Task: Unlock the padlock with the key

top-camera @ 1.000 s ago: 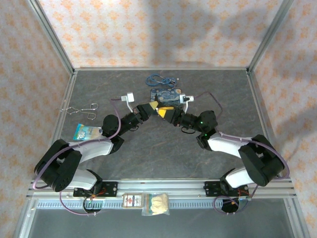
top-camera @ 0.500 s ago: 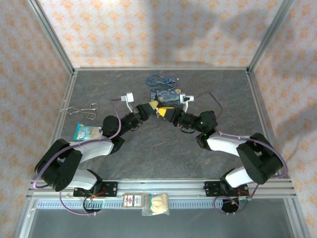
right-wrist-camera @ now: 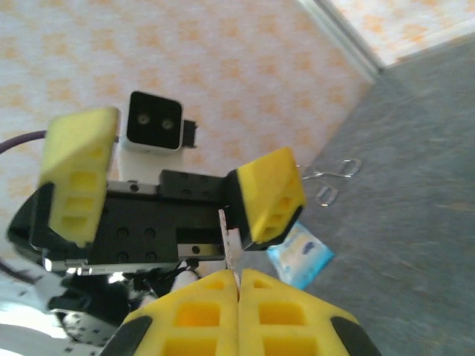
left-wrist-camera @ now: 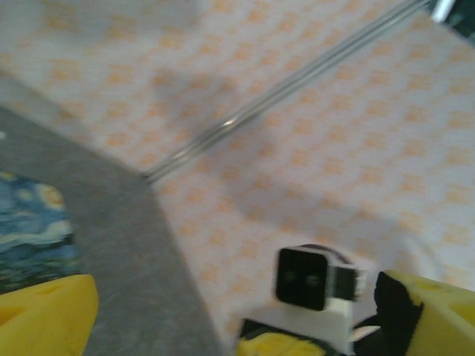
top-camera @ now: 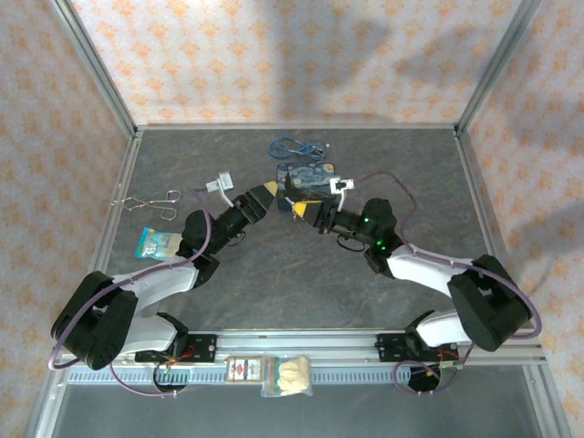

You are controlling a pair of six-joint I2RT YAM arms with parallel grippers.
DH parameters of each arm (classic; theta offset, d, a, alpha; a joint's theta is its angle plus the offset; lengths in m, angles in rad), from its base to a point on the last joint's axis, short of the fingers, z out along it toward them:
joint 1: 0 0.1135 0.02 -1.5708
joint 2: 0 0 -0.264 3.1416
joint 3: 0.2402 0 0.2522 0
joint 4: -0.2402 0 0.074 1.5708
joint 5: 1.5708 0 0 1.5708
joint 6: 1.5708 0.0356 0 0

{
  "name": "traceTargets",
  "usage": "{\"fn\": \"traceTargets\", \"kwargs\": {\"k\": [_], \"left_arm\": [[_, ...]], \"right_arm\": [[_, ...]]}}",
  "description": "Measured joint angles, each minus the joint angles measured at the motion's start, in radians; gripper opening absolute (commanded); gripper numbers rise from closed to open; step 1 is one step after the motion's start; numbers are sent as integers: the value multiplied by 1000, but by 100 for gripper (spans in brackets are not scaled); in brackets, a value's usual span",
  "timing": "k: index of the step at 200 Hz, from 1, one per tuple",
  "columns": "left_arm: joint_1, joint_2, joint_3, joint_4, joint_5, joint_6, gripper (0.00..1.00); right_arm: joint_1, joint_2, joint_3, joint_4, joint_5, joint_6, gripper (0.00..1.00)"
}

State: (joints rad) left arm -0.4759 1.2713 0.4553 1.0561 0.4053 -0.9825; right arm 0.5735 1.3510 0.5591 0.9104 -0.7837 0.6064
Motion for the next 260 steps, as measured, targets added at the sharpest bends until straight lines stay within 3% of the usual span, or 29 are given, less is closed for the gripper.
{"fn": "traceTargets", "kwargs": {"k": [31, 67, 102, 189, 260], "left_arm": [[-25, 63, 0, -116, -48, 60, 77], [-96, 242, 80, -243, -78, 115, 67], [-115, 413, 187, -292, -84, 129, 65], [-143, 660, 422, -465, -184, 194, 52], [-154, 713, 478, -487, -251, 214, 46]], "right_arm": [[-56, -59, -11, -179, 81, -79, 0], [-160, -124, -67, -327, 143, -132, 0], [-224, -192, -98, -429, 176, -167, 0], [-250, -217, -137, -447, 182, -177, 0], [-250, -227, -142, -439, 182, -165, 0]]}}
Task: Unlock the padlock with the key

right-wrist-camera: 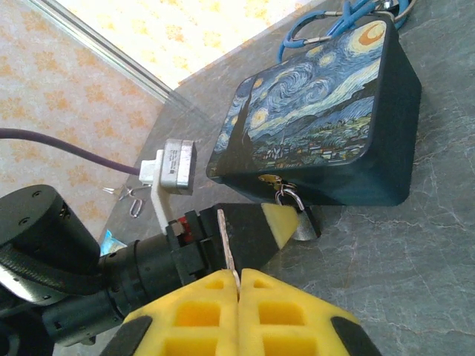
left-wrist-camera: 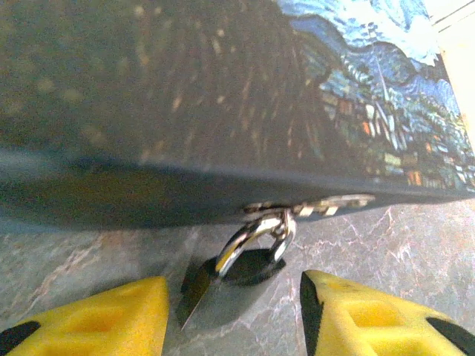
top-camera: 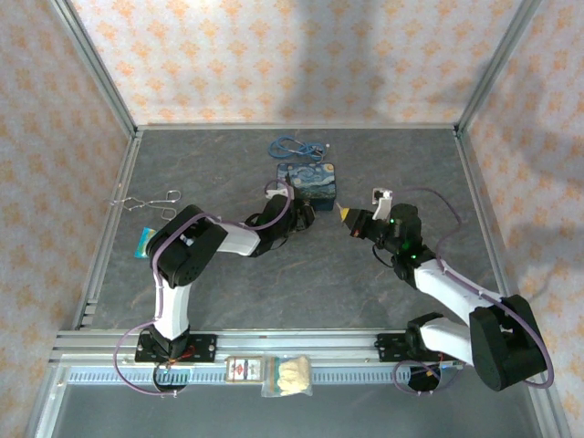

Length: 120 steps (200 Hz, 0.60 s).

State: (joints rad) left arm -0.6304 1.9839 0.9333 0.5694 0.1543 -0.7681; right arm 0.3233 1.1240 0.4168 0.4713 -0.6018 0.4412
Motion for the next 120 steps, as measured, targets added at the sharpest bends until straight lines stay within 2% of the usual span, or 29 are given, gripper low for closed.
{"fn": "traceTargets", "kwargs": {"k": [23, 62, 120], "left_arm": [[0, 29, 35, 0, -3, 2, 42], [2, 50, 41, 25, -6, -1, 28], [2, 68, 47, 72, 11, -10, 13]], "right_arm": [[0, 0, -1, 0, 0, 4, 0], [0, 0, -5, 0, 0, 9, 0], [0, 0, -5, 0, 0, 11, 0]]}}
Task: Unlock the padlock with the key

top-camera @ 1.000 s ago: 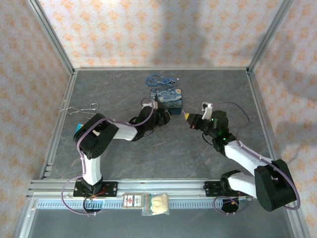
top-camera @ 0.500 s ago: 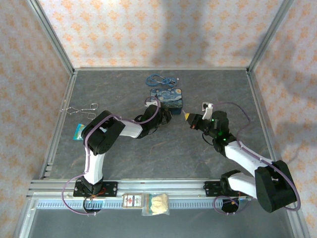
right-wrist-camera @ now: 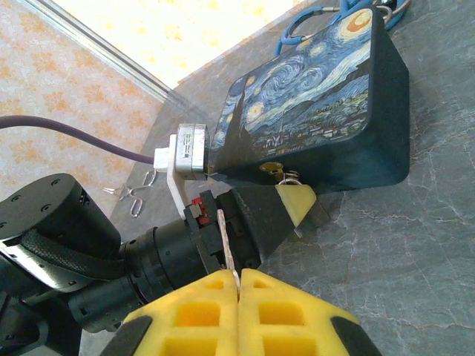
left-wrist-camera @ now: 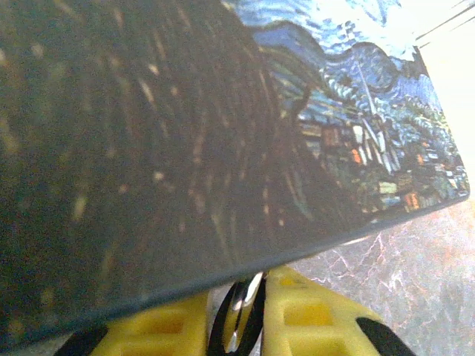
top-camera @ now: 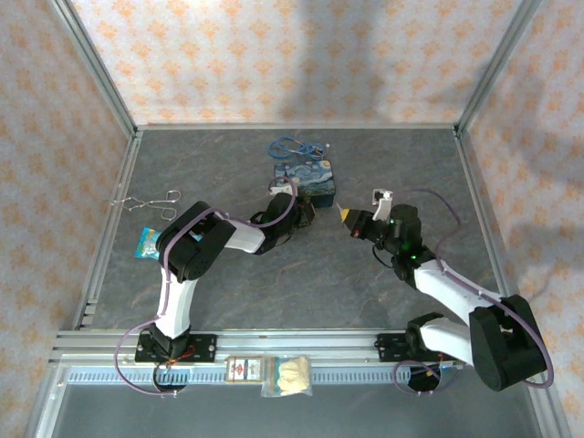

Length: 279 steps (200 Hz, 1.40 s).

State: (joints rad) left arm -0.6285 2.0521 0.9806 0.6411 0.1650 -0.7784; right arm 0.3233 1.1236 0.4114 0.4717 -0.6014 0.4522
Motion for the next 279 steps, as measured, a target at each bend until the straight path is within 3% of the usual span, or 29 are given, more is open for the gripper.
{"fn": "traceTargets", "kwargs": {"k": [47, 102, 186, 279], "left_arm": [[0, -30, -47, 21, 30, -18, 1], [14, -144, -225, 90, 113, -172, 0], [62, -117, -381, 561, 270, -554, 0], [62, -110, -415, 667, 312, -661, 0]], "right_arm": [[0, 0, -1, 0, -2, 0, 0], [-1, 45, -71, 44, -55, 40, 0], [35, 338, -179, 404, -178, 244, 0], [117, 547, -109, 744, -215, 414, 0]]}}
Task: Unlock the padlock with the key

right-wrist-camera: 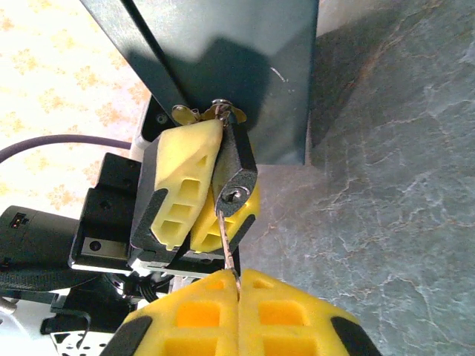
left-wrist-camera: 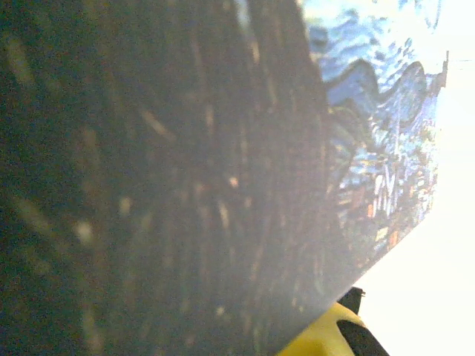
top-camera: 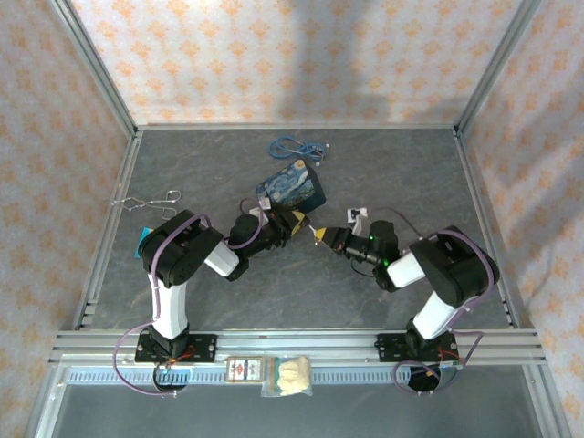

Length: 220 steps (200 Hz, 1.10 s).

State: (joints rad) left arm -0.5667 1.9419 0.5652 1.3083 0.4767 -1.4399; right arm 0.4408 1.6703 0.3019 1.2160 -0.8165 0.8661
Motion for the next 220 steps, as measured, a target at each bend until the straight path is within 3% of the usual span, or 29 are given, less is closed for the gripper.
{"fn": "traceTargets", "kwargs": {"k": [220], "left_arm": [[0, 0, -6, 14, 14, -18, 0]], "right_arm": [[6, 39, 28, 19, 25, -2, 0]]}}
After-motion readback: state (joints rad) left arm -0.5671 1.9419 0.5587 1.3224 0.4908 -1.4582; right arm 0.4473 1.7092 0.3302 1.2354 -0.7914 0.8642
